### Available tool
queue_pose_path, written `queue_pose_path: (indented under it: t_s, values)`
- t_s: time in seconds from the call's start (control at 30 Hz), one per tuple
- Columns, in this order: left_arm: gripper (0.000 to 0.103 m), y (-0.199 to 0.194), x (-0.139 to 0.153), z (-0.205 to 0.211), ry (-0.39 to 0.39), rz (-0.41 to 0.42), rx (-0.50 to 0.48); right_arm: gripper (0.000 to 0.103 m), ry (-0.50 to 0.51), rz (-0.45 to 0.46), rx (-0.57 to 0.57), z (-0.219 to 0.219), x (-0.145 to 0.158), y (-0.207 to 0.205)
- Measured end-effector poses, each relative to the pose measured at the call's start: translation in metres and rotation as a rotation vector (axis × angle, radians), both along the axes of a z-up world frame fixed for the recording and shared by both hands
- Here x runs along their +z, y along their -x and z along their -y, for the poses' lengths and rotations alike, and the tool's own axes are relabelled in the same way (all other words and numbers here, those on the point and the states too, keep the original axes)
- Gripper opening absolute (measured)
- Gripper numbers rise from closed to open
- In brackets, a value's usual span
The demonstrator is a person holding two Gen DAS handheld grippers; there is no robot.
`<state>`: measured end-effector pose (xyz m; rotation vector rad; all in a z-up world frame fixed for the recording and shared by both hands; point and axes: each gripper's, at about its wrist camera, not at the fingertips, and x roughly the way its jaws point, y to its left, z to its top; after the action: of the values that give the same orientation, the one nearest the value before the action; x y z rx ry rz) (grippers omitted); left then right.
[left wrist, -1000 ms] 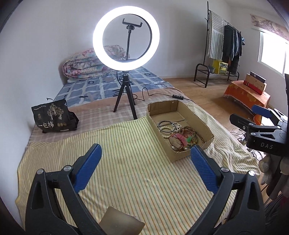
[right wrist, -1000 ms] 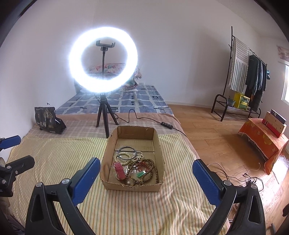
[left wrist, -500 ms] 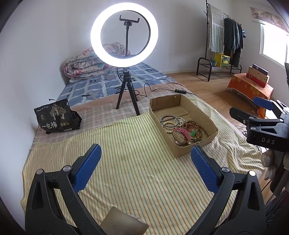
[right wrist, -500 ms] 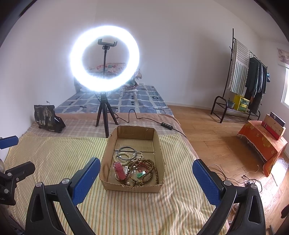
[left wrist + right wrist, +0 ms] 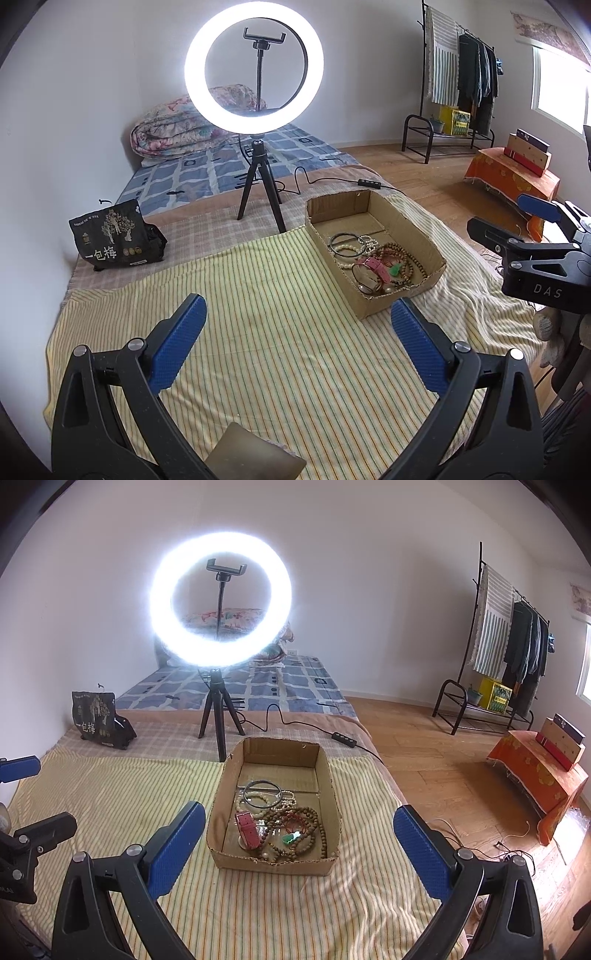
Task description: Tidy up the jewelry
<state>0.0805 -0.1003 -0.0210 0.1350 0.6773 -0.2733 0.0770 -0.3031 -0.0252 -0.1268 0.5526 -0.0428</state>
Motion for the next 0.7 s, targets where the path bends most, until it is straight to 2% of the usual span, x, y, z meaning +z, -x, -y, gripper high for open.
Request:
queue_pose_path:
  t_s: [0.7]
  values:
    - [0.102,0.0018,-0.0003,0.0002,-0.020,0.009,0.023,0.103,0.021,-0.021,0.020,-0.0034,-0.0043,-0.0019]
